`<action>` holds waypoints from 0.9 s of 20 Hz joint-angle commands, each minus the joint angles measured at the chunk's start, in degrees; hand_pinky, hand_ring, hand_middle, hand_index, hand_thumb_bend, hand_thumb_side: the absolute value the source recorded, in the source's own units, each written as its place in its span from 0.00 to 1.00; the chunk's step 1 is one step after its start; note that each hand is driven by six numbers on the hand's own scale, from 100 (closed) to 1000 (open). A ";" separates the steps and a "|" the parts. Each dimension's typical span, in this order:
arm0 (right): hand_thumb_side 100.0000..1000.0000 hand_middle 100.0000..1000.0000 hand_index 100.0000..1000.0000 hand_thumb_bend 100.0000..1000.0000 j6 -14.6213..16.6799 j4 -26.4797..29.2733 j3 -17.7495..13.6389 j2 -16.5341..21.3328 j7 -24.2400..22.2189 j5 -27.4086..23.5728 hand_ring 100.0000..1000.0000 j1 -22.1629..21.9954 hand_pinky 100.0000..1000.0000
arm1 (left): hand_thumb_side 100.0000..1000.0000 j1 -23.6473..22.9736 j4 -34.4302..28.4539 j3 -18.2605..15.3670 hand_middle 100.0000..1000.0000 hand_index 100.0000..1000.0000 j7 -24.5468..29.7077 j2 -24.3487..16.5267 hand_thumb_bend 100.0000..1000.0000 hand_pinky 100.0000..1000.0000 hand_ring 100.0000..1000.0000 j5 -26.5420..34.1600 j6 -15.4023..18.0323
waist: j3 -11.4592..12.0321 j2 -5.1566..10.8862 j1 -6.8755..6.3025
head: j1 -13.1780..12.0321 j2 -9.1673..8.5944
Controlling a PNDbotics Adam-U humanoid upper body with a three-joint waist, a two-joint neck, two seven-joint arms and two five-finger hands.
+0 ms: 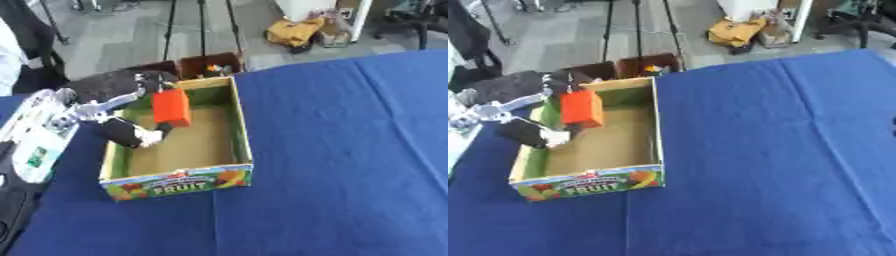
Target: Pick up objects on the table and place them in the box.
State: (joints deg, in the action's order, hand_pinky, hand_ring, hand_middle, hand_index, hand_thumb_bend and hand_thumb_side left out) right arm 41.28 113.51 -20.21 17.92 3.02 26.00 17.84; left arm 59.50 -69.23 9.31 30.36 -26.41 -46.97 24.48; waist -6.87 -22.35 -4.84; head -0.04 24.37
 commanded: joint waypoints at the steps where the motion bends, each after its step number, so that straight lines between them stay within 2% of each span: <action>1: 1.00 0.39 0.65 0.33 -0.02 1.08 -0.23 0.89 0.23 -0.31 0.74 0.54 0.65 | 1.00 1.35 2.14 -0.47 1.00 1.00 1.00 -0.58 0.00 0.85 1.00 -1.15 2.32 | -0.18 0.44 0.03 | 0.29 -0.89; 3: 1.00 0.39 0.64 0.33 -0.02 1.08 -0.25 0.88 0.18 -0.23 0.74 0.51 0.65 | 1.00 1.38 3.27 -0.89 1.00 1.00 1.72 -0.40 0.02 0.90 1.00 -2.76 2.82 | -0.27 0.29 -0.15 | 0.41 -0.85; 5: 1.00 0.39 0.64 0.33 -0.04 1.08 -0.27 0.88 0.12 -0.18 0.74 0.47 0.65 | 1.00 1.49 3.73 -1.41 1.00 1.00 1.00 -0.33 0.06 0.92 1.00 -4.31 2.18 | -0.33 0.20 -0.34 | 0.47 -0.85; 9: 1.00 0.39 0.64 0.33 -0.12 1.08 -0.27 0.89 0.00 -0.18 0.74 0.49 0.65 | 1.00 1.31 4.55 -1.10 1.00 1.00 -0.05 0.01 0.00 0.92 1.00 -5.86 2.21 | -0.49 0.01 -0.73 | 0.61 -0.92; 10: 1.00 0.39 0.64 0.33 -0.15 1.08 -0.29 0.89 -0.03 -0.17 0.74 0.50 0.65 | 0.85 1.25 4.89 -0.98 1.00 1.00 0.39 0.09 0.00 0.92 1.00 -6.24 2.49 | -0.56 -0.03 -0.80 | 0.63 -0.94; 11: 1.00 0.39 0.64 0.33 -0.17 1.08 -0.32 0.89 -0.05 -0.16 0.74 0.49 0.65 | 0.32 1.19 5.27 -0.86 1.00 1.00 1.37 0.15 0.00 0.92 1.00 -6.79 2.87 | -0.64 -0.08 -0.84 | 0.63 -0.93; 12: 1.00 0.39 0.64 0.33 -0.18 1.08 -0.35 0.89 -0.04 -0.15 0.74 0.48 0.65 | 0.20 1.14 5.80 -0.85 1.00 1.00 2.93 0.30 0.00 0.92 1.00 -7.16 3.34 | -0.70 -0.12 -0.87 | 0.63 -0.90; 13: 1.00 0.38 0.64 0.33 -0.20 1.08 -0.38 0.88 -0.02 -0.15 0.74 0.48 0.65 | 0.16 1.18 6.23 -1.07 1.00 1.00 4.50 0.45 0.00 0.92 1.00 -7.25 3.73 | -0.73 -0.16 -0.88 | 0.62 -0.87; 16: 1.00 0.38 0.64 0.33 -0.26 1.08 -0.44 0.85 0.05 -0.14 0.74 0.43 0.65 | 0.18 1.24 6.63 -1.82 1.00 1.00 7.14 0.58 0.00 0.92 1.00 -6.78 4.24 | -0.70 -0.26 -0.95 | 0.68 -0.86; 17: 1.00 0.38 0.64 0.33 -0.29 1.08 -0.46 0.85 0.05 -0.11 0.74 0.40 0.65 | 0.58 1.26 6.57 -1.99 1.00 1.00 7.38 0.56 0.00 0.92 1.00 -6.45 4.20 | -0.64 -0.29 -0.96 | 0.71 -0.83; 18: 1.00 0.38 0.64 0.33 -0.31 1.08 -0.46 0.84 0.03 -0.08 0.74 0.39 0.65 | 0.71 1.27 6.37 -2.10 1.00 1.00 7.21 0.55 0.00 0.92 1.00 -6.10 4.14 | -0.59 -0.32 -0.96 | 0.73 -0.80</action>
State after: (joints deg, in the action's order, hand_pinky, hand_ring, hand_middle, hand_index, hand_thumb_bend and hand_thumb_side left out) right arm 41.20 113.51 -20.25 17.91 2.98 26.01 17.88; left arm 59.59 -62.38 7.99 35.88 -25.05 -53.46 27.51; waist -7.47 -22.88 -5.21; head 0.50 24.09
